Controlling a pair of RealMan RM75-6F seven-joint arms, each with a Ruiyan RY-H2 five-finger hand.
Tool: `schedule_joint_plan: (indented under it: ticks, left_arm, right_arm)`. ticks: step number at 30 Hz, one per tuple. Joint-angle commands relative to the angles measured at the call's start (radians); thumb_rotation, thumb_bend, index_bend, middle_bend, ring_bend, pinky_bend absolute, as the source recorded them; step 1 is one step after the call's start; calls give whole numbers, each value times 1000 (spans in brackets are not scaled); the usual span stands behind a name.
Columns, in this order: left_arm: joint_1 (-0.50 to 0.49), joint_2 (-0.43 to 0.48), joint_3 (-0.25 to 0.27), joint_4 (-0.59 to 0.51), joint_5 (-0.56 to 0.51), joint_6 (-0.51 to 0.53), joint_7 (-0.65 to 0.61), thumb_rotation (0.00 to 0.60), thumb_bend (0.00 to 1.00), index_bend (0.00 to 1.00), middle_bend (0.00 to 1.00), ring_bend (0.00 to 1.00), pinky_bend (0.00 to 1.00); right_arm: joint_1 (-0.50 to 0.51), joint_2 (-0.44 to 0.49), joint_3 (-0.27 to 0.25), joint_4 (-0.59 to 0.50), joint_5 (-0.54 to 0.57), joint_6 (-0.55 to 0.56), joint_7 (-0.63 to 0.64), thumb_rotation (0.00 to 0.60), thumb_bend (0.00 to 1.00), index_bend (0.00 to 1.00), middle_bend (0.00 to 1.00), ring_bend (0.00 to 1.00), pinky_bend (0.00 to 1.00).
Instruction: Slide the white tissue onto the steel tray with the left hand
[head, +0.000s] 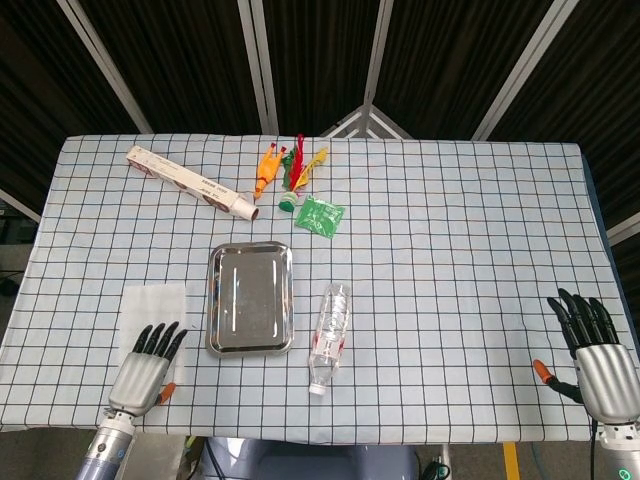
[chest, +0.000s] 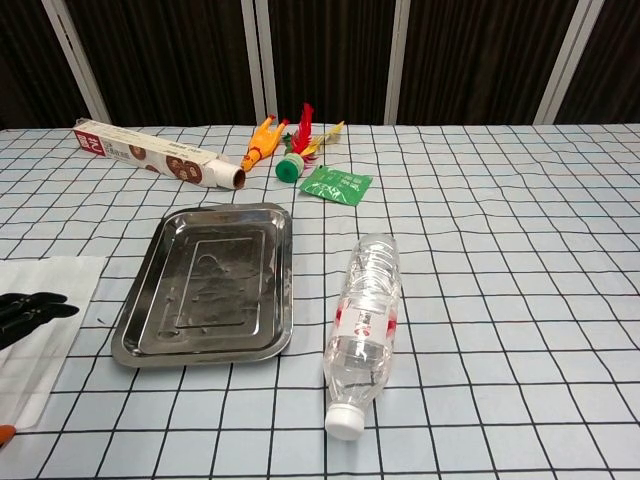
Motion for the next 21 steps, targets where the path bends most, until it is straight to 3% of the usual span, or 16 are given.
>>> schedule_joint_plan:
  ticks: [1, 8, 21]
  left_arm:
    - [0, 0, 2, -7, 6, 6, -12, 600, 297, 0, 0, 0, 0]
    - [-2, 8, 24, -53, 46, 22, -17, 600, 297, 0, 0, 0, 0]
    - [-6, -11, 14, -28, 25, 19, 8, 600, 297, 0, 0, 0, 0]
  right_arm:
    - [0, 0, 0, 1, 0, 0, 0, 600, 291, 0, 0, 0, 0]
    - [0, -1, 0, 0, -1, 0, -2, 600, 291, 0, 0, 0, 0]
    - [-1, 0, 1, 1, -1, 1, 3, 600, 290, 0, 0, 0, 0]
